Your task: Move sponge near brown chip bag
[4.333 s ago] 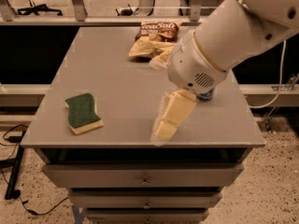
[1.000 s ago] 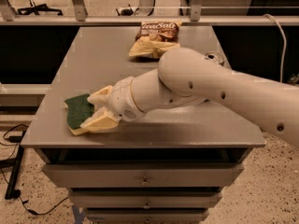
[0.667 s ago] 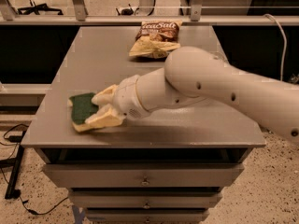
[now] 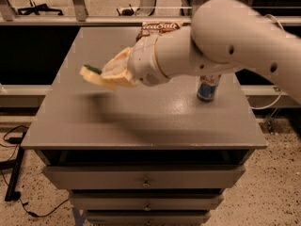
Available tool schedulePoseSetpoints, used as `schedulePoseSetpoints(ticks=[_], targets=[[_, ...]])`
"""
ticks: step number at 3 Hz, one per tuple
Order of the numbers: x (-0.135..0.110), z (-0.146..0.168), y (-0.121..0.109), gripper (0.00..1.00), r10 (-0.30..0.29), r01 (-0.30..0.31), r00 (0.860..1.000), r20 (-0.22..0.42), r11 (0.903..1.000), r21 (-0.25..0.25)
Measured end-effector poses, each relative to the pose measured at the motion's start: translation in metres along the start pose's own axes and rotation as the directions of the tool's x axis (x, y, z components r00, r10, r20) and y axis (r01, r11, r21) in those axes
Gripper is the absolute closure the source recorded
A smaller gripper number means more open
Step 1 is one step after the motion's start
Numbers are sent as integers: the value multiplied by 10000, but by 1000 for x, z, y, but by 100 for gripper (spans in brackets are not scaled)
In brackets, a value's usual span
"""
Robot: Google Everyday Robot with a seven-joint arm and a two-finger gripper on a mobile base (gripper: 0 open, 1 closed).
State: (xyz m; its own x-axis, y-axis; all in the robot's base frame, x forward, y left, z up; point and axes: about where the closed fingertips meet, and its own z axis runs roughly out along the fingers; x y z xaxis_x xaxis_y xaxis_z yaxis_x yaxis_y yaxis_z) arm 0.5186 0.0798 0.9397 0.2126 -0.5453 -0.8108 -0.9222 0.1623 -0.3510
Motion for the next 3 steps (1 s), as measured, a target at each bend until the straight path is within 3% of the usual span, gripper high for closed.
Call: schedulePoseSetpoints(ticks=[1,2,3], targets=[[-18,-36,-45,100,-705,725,9972,-248,9932,911],[-27,-71,-83,100,-1002,1127,9918,-798,9786,1720],[-26,-82,-94,100,-1027,1208,9898,-988,9727,1984]])
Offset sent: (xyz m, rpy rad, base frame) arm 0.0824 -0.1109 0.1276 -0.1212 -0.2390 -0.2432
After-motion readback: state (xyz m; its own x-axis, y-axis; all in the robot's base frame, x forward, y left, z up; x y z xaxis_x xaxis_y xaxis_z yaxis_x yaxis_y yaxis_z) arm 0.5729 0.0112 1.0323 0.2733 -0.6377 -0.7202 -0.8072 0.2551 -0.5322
